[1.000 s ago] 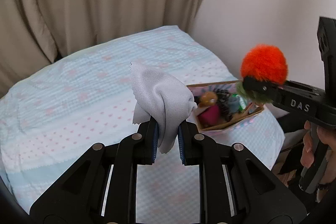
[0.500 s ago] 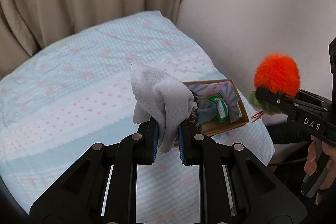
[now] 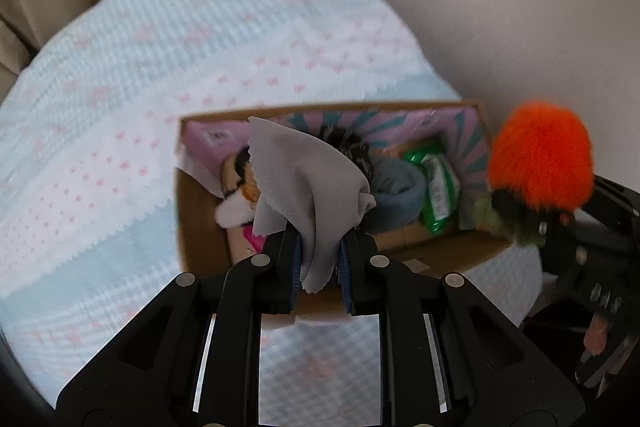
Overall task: Organize soft objects
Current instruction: 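Release the cloth and pompom into the box by opening both tools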
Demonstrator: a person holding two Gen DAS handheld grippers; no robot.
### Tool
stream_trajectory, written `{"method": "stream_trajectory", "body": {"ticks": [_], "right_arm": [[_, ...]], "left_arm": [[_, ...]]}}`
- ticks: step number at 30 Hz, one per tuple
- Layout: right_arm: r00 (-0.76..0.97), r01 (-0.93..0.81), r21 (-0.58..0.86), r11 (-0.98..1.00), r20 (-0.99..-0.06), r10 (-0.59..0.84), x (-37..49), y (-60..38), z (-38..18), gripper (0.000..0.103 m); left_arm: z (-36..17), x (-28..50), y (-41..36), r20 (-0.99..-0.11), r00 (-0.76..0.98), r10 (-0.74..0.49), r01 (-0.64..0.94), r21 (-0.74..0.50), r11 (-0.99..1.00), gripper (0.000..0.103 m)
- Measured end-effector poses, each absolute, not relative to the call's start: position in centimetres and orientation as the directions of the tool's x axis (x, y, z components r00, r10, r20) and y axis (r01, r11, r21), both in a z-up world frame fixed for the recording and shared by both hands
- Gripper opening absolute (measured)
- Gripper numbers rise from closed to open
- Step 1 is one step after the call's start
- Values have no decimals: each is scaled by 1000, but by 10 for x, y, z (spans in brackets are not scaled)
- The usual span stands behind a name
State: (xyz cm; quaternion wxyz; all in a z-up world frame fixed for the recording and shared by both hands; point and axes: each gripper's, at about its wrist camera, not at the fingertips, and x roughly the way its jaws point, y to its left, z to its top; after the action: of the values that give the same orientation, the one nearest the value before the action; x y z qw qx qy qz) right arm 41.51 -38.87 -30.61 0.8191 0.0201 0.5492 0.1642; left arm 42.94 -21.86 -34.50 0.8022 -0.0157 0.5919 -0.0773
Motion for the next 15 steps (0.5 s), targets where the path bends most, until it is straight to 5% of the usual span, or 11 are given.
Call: {"method": "stream_trajectory", "body": {"ticks": [8,10,11,12,13,15], "right_arm": [[243,-265,241,934,-920,307,413,-392,-360,33],[240,-253,258,932,-917,319,413,-397,-364,51],[245,-257,264,930,-913,327,413,-400,-366,65],[248,-263,269,926,-909,335,415,-400,-365,74],[251,-274,277,921,-904,346,414,-400,-366,94],[265,-297,266,917,-900,347,410,-400,-366,103]], "left_arm": [[-380,433,-227,-975,200,-93,97,-75,992,17],[-377,434,-230,-976,199,-85,102,-66,993,40],[-376,434,-231,-975,207,-83,106,-62,992,81],[-373,434,-231,-972,221,-84,119,-58,991,102],[-369,433,-231,-966,249,-69,130,-37,991,103],[-367,435,-229,-964,258,-68,138,-32,990,103]]}}
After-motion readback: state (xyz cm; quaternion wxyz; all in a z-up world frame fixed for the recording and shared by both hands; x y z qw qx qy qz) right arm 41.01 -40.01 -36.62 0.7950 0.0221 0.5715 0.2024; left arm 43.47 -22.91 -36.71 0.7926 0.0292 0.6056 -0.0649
